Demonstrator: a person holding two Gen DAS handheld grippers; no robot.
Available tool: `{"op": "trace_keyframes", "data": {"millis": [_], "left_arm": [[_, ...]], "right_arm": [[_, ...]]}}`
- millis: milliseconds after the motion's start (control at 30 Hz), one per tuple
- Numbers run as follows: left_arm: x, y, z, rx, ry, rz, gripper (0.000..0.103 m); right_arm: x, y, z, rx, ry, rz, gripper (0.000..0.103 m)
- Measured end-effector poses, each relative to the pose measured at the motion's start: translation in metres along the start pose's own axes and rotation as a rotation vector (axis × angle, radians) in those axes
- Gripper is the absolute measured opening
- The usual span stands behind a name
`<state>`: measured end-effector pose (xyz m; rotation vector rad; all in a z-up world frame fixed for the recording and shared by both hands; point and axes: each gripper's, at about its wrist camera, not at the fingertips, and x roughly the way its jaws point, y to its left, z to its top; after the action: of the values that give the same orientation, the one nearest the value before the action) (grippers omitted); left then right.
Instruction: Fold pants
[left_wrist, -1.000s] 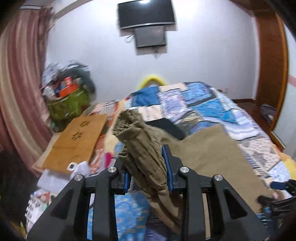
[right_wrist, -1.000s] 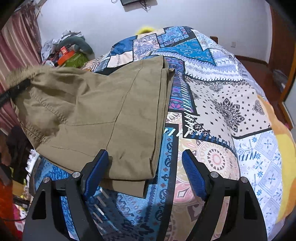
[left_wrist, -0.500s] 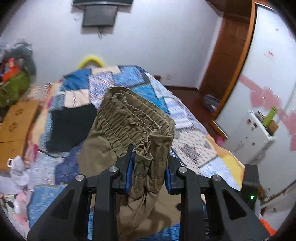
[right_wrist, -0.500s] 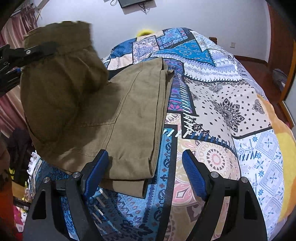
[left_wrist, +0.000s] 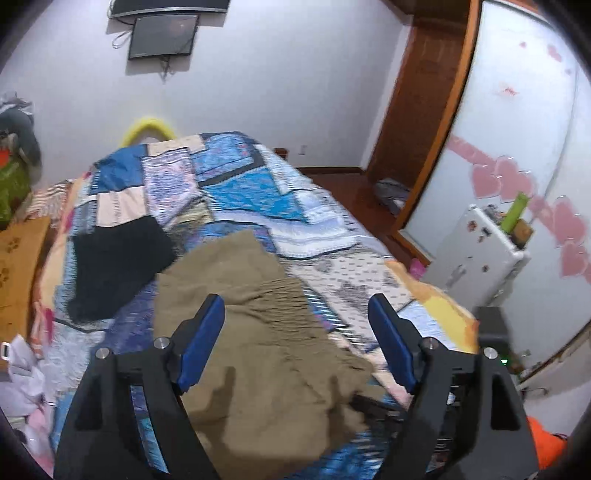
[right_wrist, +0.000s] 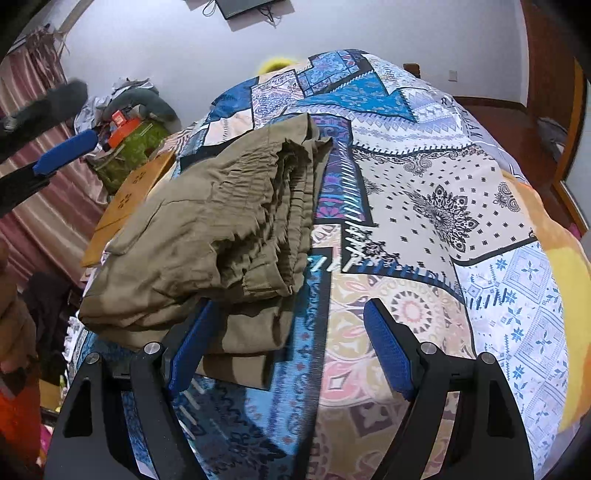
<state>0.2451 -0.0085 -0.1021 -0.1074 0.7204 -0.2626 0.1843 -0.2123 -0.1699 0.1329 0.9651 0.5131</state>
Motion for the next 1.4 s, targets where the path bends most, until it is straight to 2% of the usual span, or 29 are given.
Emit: {"op": "trace_keyframes", "data": {"millis": [100, 167, 300, 400, 500, 567, 633, 667, 700, 767, 933, 1133, 1267, 1400], "left_arm": [[0.016, 0.025, 0.007, -0.013, 0.024, 0.069, 0.088], [0.030, 0.046, 0.015, -0.021, 0.050, 0.114, 0.089], [0.075, 0.087, 0.031, -0.010, 0.178, 0.173, 0.089], [0.107, 0.104, 0.037, 0.019, 0.238, 0.224, 0.089], [0.143, 0.114, 0.036, 0.060, 0.310, 0.266, 0.089], [0.172, 0.119, 0.028, 0.079, 0.388, 0.284, 0.089], [0.195, 0.126, 0.019, 0.071, 0.447, 0.319, 0.094], [0.206, 0.130, 0.013, 0.052, 0.469, 0.332, 0.102], [0.212, 0.135, 0.008, 0.025, 0.469, 0.346, 0.103], [0.212, 0.138, 0.005, 0.019, 0.453, 0.337, 0.103], [0.194, 0.133, -0.008, 0.132, 0.403, 0.367, 0.103], [0.159, 0.156, -0.024, 0.008, 0.393, 0.417, 0.103], [0.130, 0.162, -0.040, -0.015, 0.395, 0.473, 0.103], [0.107, 0.162, -0.057, -0.036, 0.413, 0.488, 0.103]], "right_arm": [[-0.002, -0.006, -0.001, 0.015, -0.002, -0.013, 0.079], [-0.003, -0.011, -0.001, 0.030, -0.004, -0.013, 0.079], [-0.006, -0.020, 0.000, 0.061, -0.008, -0.006, 0.079], [-0.006, -0.021, 0.002, 0.063, -0.011, -0.006, 0.079], [-0.004, -0.021, 0.004, 0.064, -0.012, -0.003, 0.079], [-0.003, -0.023, 0.005, 0.065, -0.014, 0.000, 0.080], [-0.003, -0.023, 0.005, 0.066, -0.016, 0.001, 0.081], [-0.003, -0.024, 0.005, 0.064, -0.015, -0.001, 0.081], [-0.004, -0.024, 0.004, 0.060, -0.015, -0.003, 0.081], [-0.005, -0.025, 0.004, 0.051, -0.016, -0.003, 0.081], [-0.019, -0.026, 0.008, 0.034, -0.044, -0.022, 0.081], [-0.036, -0.021, 0.010, 0.034, -0.093, -0.021, 0.081], [-0.043, -0.002, 0.012, -0.007, -0.108, 0.017, 0.081], [-0.043, 0.021, 0.010, -0.066, -0.107, 0.036, 0.081]]}}
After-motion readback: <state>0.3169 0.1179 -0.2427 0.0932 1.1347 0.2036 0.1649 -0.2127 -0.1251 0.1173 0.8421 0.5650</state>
